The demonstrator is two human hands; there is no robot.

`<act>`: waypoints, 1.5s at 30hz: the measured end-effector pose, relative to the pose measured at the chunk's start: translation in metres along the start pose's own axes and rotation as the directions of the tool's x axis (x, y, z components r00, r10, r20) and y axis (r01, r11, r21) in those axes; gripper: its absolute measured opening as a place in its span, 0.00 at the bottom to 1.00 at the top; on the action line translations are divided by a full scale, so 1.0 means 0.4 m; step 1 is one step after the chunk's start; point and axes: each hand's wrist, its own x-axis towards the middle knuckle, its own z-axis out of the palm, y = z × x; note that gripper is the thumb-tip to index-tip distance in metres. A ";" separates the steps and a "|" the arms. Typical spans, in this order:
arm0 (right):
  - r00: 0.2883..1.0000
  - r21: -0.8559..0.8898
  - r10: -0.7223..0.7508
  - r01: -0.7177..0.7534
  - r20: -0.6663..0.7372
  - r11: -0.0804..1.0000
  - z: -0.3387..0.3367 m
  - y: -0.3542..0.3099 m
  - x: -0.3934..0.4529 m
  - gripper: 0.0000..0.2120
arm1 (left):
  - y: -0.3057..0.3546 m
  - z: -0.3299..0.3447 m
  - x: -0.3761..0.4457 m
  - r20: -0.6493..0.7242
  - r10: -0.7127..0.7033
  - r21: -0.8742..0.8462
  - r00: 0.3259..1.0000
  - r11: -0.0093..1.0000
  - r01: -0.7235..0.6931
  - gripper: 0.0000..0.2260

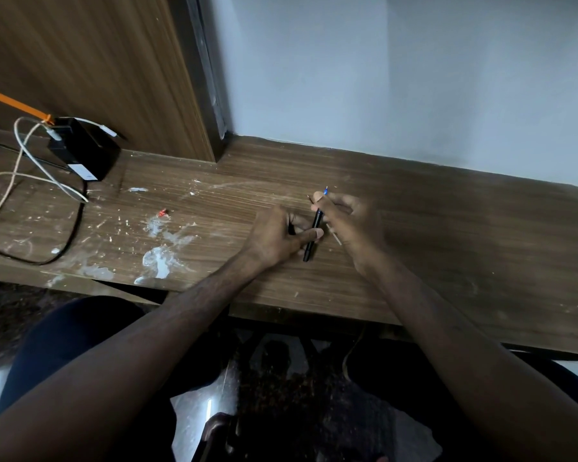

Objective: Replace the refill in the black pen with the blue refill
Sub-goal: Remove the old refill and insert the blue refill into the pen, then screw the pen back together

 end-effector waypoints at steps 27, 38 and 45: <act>0.898 -0.215 0.271 -0.205 0.348 0.955 0.012 0.077 -0.020 0.07 | -0.071 -0.002 0.060 -0.124 -0.096 0.281 0.988 0.951 0.128 0.18; 0.907 -0.150 0.146 -0.094 0.394 0.984 0.025 0.051 -0.031 0.04 | -0.069 -0.023 0.098 -0.134 -0.423 -0.628 0.896 0.736 0.253 0.08; 0.918 -0.145 0.105 -0.052 0.382 0.988 0.022 0.049 -0.030 0.04 | -0.067 -0.021 0.093 -0.132 -0.399 -0.614 0.908 0.752 0.241 0.11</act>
